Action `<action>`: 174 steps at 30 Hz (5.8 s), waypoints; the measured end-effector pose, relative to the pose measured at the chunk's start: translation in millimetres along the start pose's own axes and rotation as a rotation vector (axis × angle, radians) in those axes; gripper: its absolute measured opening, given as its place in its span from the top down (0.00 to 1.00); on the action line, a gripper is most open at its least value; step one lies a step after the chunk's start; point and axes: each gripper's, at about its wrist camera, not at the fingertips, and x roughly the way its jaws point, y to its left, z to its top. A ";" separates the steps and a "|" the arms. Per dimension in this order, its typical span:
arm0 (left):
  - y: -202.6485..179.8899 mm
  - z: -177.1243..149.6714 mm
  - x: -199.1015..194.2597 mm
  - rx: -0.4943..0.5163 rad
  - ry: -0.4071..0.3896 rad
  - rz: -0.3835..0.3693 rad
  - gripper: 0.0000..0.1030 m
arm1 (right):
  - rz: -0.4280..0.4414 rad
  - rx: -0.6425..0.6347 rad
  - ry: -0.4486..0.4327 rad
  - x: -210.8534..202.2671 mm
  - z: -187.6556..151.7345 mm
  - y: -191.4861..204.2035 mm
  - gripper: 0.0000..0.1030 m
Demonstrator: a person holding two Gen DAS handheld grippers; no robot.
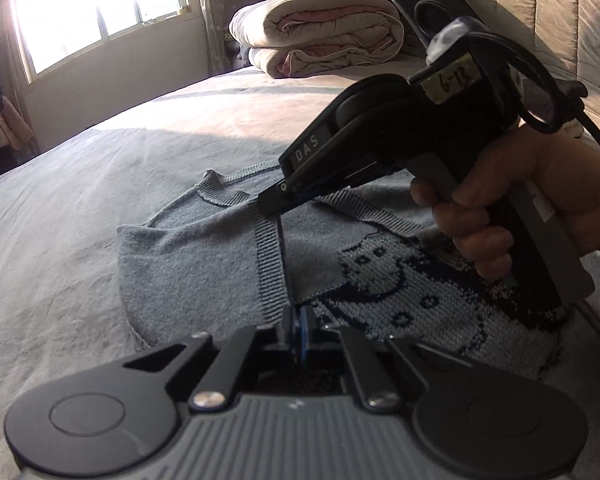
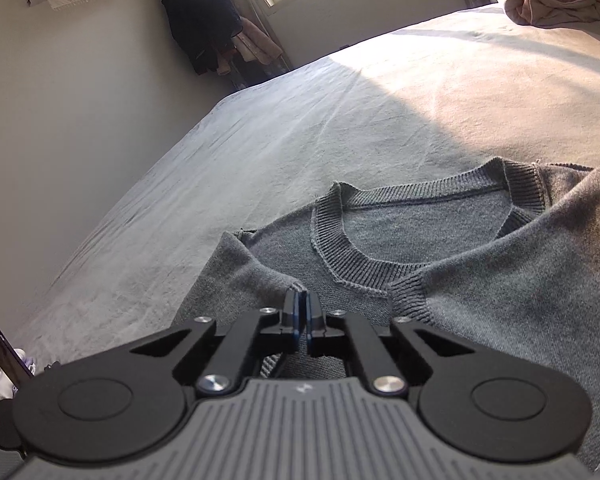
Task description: Fold clothes
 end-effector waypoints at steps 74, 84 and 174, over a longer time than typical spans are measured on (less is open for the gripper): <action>26.0 -76.0 -127.4 -0.335 0.018 0.042 0.65 | -0.005 0.083 0.151 -112.3 -76.2 63.1 0.60; -23.1 -121.2 -187.9 -0.255 0.082 0.065 0.65 | 0.056 0.148 0.232 -140.7 -137.2 96.1 0.70; 5.1 -109.9 -79.6 -0.528 -0.057 -0.372 0.73 | -0.234 0.204 0.015 -43.2 -55.6 28.4 0.93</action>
